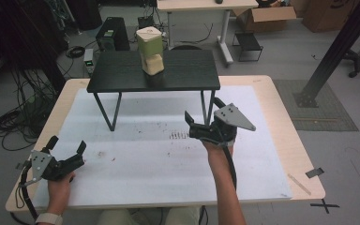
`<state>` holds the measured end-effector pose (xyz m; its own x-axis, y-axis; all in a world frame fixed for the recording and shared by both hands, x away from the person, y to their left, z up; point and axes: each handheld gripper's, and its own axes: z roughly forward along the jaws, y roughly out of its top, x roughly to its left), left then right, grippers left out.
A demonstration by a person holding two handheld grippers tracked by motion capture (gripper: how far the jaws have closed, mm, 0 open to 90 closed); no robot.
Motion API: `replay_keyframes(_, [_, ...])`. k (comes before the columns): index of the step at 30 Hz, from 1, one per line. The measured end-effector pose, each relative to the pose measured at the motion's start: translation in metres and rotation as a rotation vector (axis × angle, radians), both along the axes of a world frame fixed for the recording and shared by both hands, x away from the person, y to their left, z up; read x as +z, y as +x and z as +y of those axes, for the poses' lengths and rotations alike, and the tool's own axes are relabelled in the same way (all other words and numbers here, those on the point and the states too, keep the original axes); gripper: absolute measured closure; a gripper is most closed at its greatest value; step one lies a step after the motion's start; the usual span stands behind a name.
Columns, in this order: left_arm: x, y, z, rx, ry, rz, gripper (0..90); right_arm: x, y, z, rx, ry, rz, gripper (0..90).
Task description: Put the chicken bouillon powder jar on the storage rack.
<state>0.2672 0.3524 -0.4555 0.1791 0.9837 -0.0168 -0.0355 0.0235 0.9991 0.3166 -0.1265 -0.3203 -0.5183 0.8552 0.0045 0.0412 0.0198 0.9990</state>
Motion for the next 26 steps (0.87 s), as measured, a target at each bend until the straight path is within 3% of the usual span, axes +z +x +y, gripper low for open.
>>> replay_keyframes(11, [0.0,0.0,0.0,0.0,0.003,0.002,0.2,-0.062,-0.014,-0.02,-0.08,0.054,-0.03,0.0])
replay_keyframes(18, [0.0,0.0,-0.001,0.0,0.007,0.004,0.2,-0.11,-0.018,-0.033,-0.142,0.096,0.006,0.0])
replay_keyframes(23, [0.0,0.001,-0.001,0.001,0.007,0.005,0.2,-0.127,-0.018,-0.034,-0.157,0.072,0.032,0.0])
replay_keyframes(26, [0.0,0.001,-0.001,0.001,0.007,0.005,0.2,-0.127,-0.018,-0.035,-0.16,0.07,0.03,0.0])
